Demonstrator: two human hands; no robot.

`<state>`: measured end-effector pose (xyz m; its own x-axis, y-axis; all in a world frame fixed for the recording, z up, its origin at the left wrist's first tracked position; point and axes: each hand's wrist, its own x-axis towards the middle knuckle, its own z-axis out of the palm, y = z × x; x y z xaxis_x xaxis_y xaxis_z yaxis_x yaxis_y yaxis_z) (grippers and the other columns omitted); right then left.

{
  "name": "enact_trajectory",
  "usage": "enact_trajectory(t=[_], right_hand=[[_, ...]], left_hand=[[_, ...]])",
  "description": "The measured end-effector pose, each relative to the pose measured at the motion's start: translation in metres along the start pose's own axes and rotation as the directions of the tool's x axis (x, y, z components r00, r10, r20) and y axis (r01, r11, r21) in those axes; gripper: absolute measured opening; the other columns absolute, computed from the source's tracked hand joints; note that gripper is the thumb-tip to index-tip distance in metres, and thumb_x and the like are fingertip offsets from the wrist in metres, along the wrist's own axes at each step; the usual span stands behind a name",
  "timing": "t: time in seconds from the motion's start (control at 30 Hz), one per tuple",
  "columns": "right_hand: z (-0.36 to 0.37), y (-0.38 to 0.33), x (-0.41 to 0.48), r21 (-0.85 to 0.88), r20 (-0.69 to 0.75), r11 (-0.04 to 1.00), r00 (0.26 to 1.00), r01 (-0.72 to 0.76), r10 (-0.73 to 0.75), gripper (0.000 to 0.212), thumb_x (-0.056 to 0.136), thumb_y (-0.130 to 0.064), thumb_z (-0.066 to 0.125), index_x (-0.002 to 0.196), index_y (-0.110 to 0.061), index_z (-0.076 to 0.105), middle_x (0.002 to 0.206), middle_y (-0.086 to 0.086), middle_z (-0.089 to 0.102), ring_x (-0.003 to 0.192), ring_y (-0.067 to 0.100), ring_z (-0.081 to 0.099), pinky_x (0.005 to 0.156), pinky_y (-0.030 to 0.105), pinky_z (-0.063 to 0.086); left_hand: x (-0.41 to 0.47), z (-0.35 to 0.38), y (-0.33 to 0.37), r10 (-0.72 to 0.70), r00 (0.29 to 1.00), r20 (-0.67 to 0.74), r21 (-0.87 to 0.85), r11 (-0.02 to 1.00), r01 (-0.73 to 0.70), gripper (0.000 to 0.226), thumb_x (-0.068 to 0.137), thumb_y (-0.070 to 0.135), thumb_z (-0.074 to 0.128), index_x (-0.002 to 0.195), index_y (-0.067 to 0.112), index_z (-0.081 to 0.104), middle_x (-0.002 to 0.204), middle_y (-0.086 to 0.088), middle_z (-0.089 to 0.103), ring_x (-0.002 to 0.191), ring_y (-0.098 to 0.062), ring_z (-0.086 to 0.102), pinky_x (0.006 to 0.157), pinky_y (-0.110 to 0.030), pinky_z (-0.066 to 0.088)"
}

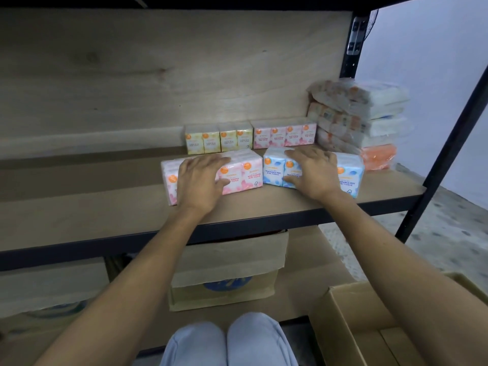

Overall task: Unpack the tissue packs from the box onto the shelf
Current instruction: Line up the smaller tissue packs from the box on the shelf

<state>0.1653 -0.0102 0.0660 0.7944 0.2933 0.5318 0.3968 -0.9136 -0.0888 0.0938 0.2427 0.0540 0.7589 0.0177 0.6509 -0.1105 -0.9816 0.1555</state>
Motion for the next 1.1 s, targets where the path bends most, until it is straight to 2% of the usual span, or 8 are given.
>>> enact_trajectory(t=[0.13, 0.23, 0.33, 0.57, 0.7, 0.77, 1.0, 1.1], right_hand=[[0.0, 0.024, 0.012, 0.122, 0.039, 0.988, 0.994, 0.094, -0.1, 0.063, 0.075, -0.041, 0.074, 0.133, -0.032, 0.05, 0.139, -0.005, 0.052, 0.13, 0.019, 0.042, 0.105, 0.038, 0.023], [0.002, 0.037, 0.026, 0.208, 0.08, 0.964, 0.979, 0.165, -0.185, 0.067, 0.07, -0.034, 0.081, 0.131, -0.027, 0.054, 0.135, -0.001, 0.056, 0.126, 0.021, 0.049, 0.106, 0.037, 0.033], [0.005, 0.044, 0.042, 0.268, 0.132, 0.949, 0.969, 0.167, -0.208, 0.069, 0.068, -0.027, 0.083, 0.131, -0.025, 0.054, 0.136, 0.0, 0.055, 0.126, 0.02, 0.049, 0.106, 0.034, 0.038], [0.031, 0.055, 0.076, 0.274, 0.118, 0.935, 0.957, 0.224, -0.264, 0.07, 0.066, -0.027, 0.084, 0.13, -0.022, 0.056, 0.132, 0.008, 0.056, 0.125, 0.027, 0.046, 0.106, 0.034, 0.033], [0.048, 0.061, 0.091, 0.228, 0.043, 0.944, 0.966, 0.237, -0.253, 0.068, 0.067, -0.031, 0.082, 0.13, -0.026, 0.056, 0.136, 0.003, 0.055, 0.131, 0.03, 0.043, 0.111, 0.043, 0.029], [0.057, 0.064, 0.099, 0.271, 0.022, 0.933, 0.967, 0.237, -0.252, 0.069, 0.067, -0.03, 0.082, 0.131, -0.028, 0.055, 0.135, 0.004, 0.056, 0.129, 0.03, 0.046, 0.11, 0.046, 0.032], [0.072, 0.069, 0.13, 0.278, 0.056, 0.937, 0.97, 0.213, -0.237, 0.072, 0.068, -0.029, 0.083, 0.133, -0.023, 0.053, 0.138, 0.005, 0.054, 0.131, 0.026, 0.045, 0.11, 0.036, 0.031], [0.078, 0.069, 0.137, 0.267, 0.042, 0.938, 0.97, 0.219, -0.239, 0.073, 0.067, -0.029, 0.083, 0.133, -0.021, 0.054, 0.137, 0.008, 0.054, 0.131, 0.028, 0.045, 0.111, 0.039, 0.032]], left_hand=[[0.008, 0.006, -0.008, 0.026, 1.0, 0.002, -0.026, 0.999, -0.026, 0.047, 0.082, 0.031, 0.071, 0.128, 0.028, 0.059, 0.134, 0.004, 0.059, 0.125, -0.018, 0.051, 0.107, -0.038, 0.026], [0.017, 0.012, -0.013, 0.044, 0.999, 0.009, -0.037, 0.998, -0.043, 0.047, 0.08, 0.03, 0.073, 0.126, 0.026, 0.061, 0.131, 0.003, 0.061, 0.123, -0.019, 0.053, 0.106, -0.04, 0.03], [0.026, 0.018, -0.018, 0.059, 0.998, 0.015, -0.047, 0.997, -0.058, 0.048, 0.078, 0.029, 0.075, 0.124, 0.026, 0.063, 0.129, 0.002, 0.063, 0.121, -0.019, 0.056, 0.105, -0.042, 0.035], [0.051, 0.037, -0.027, 0.047, 0.998, 0.028, -0.06, 0.997, -0.046, 0.049, 0.077, 0.032, 0.076, 0.124, 0.028, 0.063, 0.129, 0.004, 0.062, 0.122, -0.018, 0.055, 0.106, -0.045, 0.038], [0.065, 0.052, -0.035, 0.043, 0.999, 0.026, -0.076, 0.996, -0.041, 0.048, 0.078, 0.035, 0.073, 0.125, 0.034, 0.061, 0.131, 0.009, 0.06, 0.125, -0.015, 0.051, 0.108, -0.04, 0.032], [0.072, 0.059, -0.038, 0.035, 0.999, 0.011, -0.091, 0.995, -0.034, 0.048, 0.078, 0.036, 0.074, 0.124, 0.035, 0.061, 0.131, 0.01, 0.06, 0.125, -0.014, 0.051, 0.108, -0.037, 0.029], [0.095, 0.076, -0.043, 0.03, 0.999, 0.022, -0.056, 0.998, -0.028, 0.05, 0.076, 0.033, 0.076, 0.124, 0.032, 0.062, 0.13, 0.007, 0.061, 0.124, -0.018, 0.053, 0.107, -0.039, 0.033], [0.102, 0.082, -0.045, 0.029, 0.999, 0.014, -0.05, 0.998, -0.028, 0.05, 0.076, 0.033, 0.076, 0.124, 0.031, 0.062, 0.13, 0.006, 0.062, 0.123, -0.017, 0.053, 0.107, -0.038, 0.032]])
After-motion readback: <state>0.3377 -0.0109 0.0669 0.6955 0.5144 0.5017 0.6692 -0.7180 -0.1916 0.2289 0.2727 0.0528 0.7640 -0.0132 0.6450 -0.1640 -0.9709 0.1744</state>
